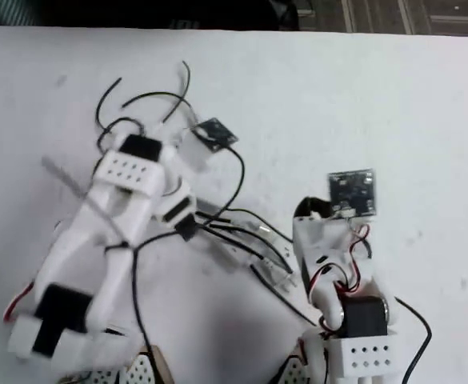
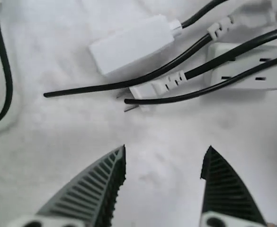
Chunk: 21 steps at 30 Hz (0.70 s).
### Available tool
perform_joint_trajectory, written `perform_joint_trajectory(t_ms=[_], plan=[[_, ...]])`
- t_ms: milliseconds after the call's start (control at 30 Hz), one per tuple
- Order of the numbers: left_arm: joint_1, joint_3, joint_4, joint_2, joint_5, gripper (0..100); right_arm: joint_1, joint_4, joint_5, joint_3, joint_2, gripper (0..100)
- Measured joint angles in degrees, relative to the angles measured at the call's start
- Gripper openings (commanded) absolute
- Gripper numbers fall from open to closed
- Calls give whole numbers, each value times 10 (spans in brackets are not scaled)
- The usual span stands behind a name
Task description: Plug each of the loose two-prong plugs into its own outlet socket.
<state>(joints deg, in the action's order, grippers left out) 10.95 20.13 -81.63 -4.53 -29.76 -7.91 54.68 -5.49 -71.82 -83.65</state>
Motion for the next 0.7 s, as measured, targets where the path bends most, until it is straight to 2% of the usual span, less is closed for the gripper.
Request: perform_joint_trajectory(t_ms=[133, 300, 467, 700], plan=[[-29, 72, 27, -109, 3, 264, -41, 49, -53, 19, 0, 25], [-93, 178, 82, -212, 40, 264, -75, 85, -130, 29, 0, 24], [-146, 273, 150, -234, 63, 264, -98, 125, -187, 29, 29, 24], [-194, 363, 259, -236, 71, 264, -98, 156, -261, 71, 214, 25]])
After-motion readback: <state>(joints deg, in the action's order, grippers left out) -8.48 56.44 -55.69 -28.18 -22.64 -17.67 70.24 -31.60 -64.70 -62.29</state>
